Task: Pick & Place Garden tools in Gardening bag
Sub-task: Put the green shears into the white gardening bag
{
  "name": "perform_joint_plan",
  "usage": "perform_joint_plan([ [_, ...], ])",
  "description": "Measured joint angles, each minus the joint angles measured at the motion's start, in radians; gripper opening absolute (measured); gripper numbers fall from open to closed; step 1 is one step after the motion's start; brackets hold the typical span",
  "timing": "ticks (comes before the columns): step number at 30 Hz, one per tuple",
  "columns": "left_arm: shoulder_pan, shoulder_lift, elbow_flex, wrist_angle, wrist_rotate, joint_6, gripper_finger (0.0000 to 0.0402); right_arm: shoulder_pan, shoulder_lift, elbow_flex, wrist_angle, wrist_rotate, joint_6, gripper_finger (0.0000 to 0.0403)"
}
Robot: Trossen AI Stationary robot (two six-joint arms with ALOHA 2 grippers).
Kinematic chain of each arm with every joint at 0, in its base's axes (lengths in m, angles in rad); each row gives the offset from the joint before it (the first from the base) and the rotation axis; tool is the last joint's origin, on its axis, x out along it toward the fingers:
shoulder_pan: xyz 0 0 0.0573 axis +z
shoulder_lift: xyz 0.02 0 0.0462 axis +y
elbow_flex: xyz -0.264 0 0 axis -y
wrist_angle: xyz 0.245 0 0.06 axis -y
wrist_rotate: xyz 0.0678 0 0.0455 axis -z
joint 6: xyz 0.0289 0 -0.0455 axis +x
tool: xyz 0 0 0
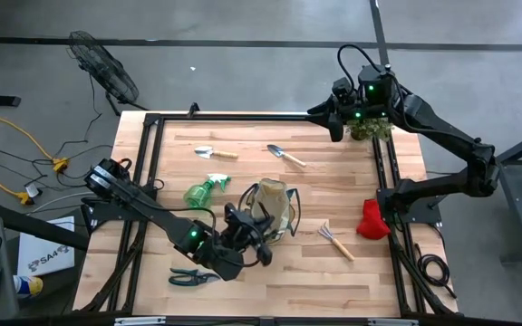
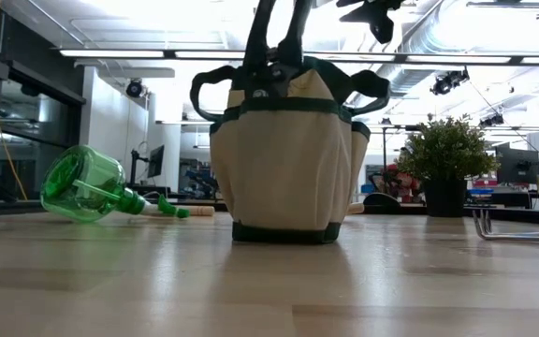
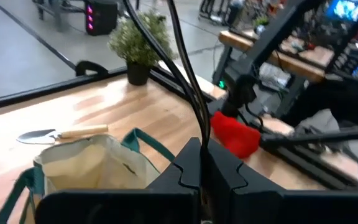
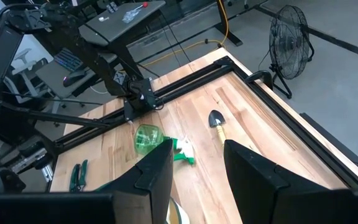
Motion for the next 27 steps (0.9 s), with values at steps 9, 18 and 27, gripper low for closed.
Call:
perform_joint_plan([
  [9, 0.007, 0.000, 0.000, -0.009, -0.067, 0.009, 0.0000, 0.000, 0.000, 0.000, 0.000, 0.000, 0.001, 0.0135],
  [18, 0.045, 0.028, -0.001, 0.009, 0.002, 0.029, 0.0001, 0.002, 0.000, 0.000, -0.002, -0.002, 0.009, 0.0135],
  [27, 0.059, 0.045, -0.001, 0.029, 0.062, 0.052, 0.0001, 0.002, 0.000, 0.000, -0.007, -0.003, 0.011, 0.0135],
])
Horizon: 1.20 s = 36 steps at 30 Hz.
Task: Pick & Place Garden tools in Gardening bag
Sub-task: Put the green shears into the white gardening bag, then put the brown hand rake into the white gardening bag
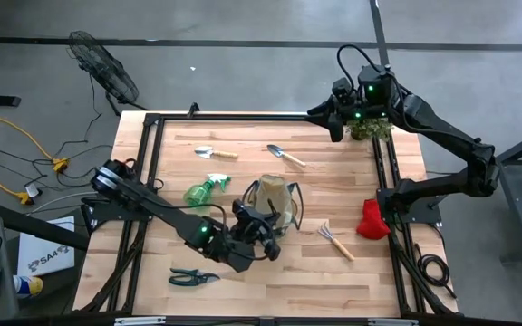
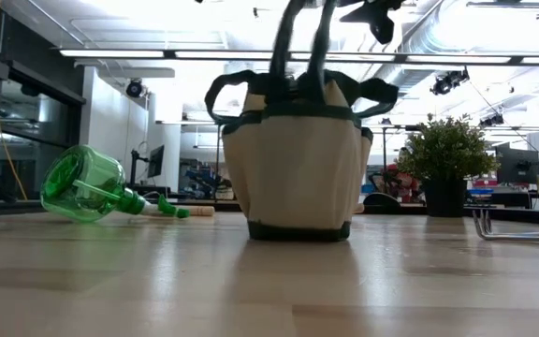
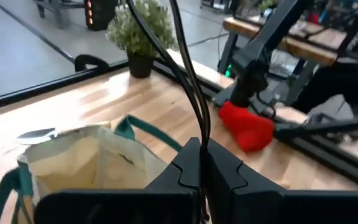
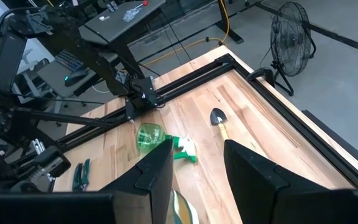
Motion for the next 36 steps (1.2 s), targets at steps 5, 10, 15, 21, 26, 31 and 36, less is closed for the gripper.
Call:
perform_joint_plan([
  [5, 0.000, -0.001, 0.000, -0.001, 0.073, -0.007, 0.0001, 0.000, 0.000, 0.000, -0.018, 0.000, 0.000, 0.0135],
  [10, 0.000, 0.000, 0.000, -0.002, 0.097, -0.007, 0.0004, 0.000, 0.000, 0.000, -0.036, 0.000, -0.008, 0.0135],
  [15, 0.000, -0.003, 0.000, -0.004, 0.086, -0.007, 0.0044, 0.000, 0.000, 0.000, -0.041, 0.000, -0.011, 0.0135],
  [21, 0.000, -0.033, 0.000, -0.017, 0.034, -0.007, 0.0124, 0.000, 0.000, 0.000, -0.042, -0.004, -0.011, 0.0135],
  [26, 0.000, -0.082, 0.002, -0.066, 0.054, 0.017, 0.0167, 0.000, 0.000, 0.000, -0.064, -0.008, -0.011, 0.0135],
  [31, 0.000, -0.124, 0.001, -0.140, 0.082, 0.014, 0.0172, 0.000, 0.000, 0.000, -0.164, -0.008, -0.052, 0.0135],
  [36, 0.000, -0.153, 0.000, -0.227, 0.077, -0.049, 0.0173, 0.003, 0.000, 0.000, -0.286, -0.008, -0.091, 0.0135],
])
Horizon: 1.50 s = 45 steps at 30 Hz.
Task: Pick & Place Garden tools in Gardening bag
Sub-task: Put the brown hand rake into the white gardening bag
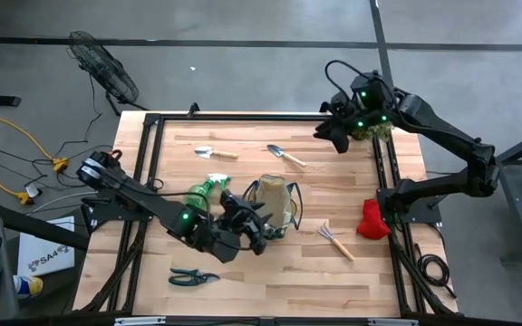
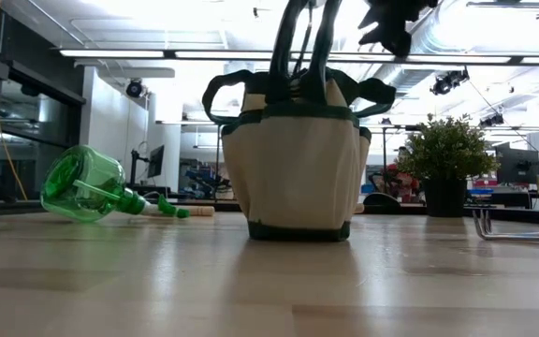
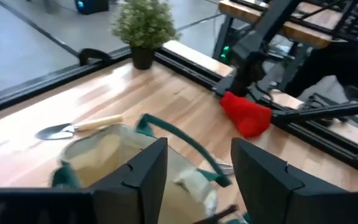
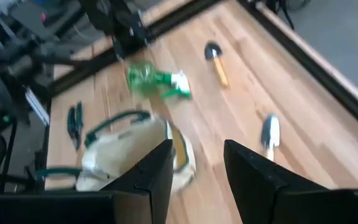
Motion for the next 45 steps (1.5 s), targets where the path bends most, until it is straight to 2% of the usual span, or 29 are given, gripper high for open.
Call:
perform_joint_plan([
  [11, 0.000, -0.047, 0.001, -0.215, -0.013, -0.177, 0.0173, 0.096, -0.021, 0.000, -0.283, 0.032, 0.002, 0.0135],
  [17, 0.000, -0.058, 0.001, -0.251, -0.027, -0.180, 0.0173, 0.215, -0.024, 0.000, -0.482, 0.211, 0.078, 0.0135],
  [24, 0.000, -0.063, 0.001, -0.323, -0.031, -0.226, 0.0173, 0.407, -0.039, 0.000, -0.570, 0.365, 0.276, 0.0135],
  [32, 0.000, -0.063, 0.001, -0.393, -0.014, -0.252, 0.0173, 0.637, -0.075, -0.044, -0.574, 0.498, 0.550, 0.0135],
  [38, 0.000, -0.063, 0.001, -0.437, -0.003, -0.250, 0.0173, 0.794, -0.117, -0.241, -0.522, 0.489, 0.788, 0.0135],
  [45, 0.000, -0.063, 0.001, -0.457, 0.017, -0.248, 0.0173, 0.955, -0.117, -0.416, -0.311, 0.455, 0.977, 0.0135],
])
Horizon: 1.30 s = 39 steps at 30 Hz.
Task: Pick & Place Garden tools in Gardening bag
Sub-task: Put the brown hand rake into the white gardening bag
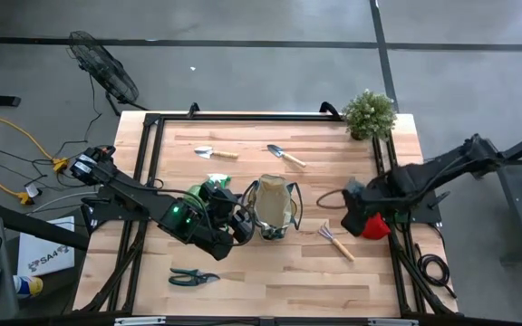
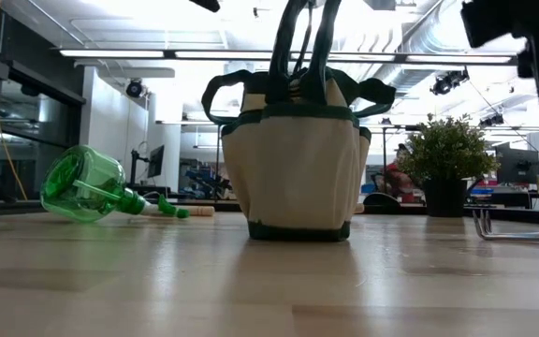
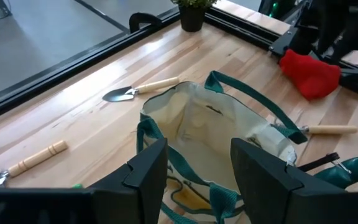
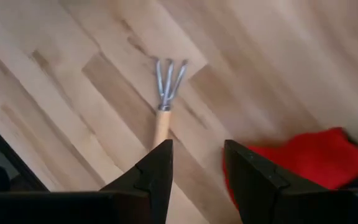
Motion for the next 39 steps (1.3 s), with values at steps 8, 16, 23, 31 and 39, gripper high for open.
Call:
perform_joint_plan([
  [8, 0.000, 0.000, 0.000, 0.001, 0.013, 0.000, 0.0173, 0.112, 0.048, -0.144, 0.152, -0.040, 0.131, 0.0135],
  [16, 0.000, 0.000, 0.000, 0.002, 0.048, 0.000, 0.0173, 0.232, 0.080, -0.175, 0.224, -0.012, 0.222, 0.0135],
  [23, 0.000, 0.000, 0.000, 0.002, 0.051, 0.000, 0.0173, 0.316, 0.129, -0.175, 0.276, 0.009, 0.309, 0.0187],
  [31, 0.000, 0.000, 0.000, 0.002, 0.057, 0.000, 0.0173, 0.365, 0.241, -0.175, 0.355, -0.053, 0.352, 0.0259],
  [39, 0.000, 0.000, 0.000, -0.008, 0.078, 0.000, 0.0173, 0.380, 0.362, -0.175, 0.385, -0.061, 0.391, 0.0262],
])
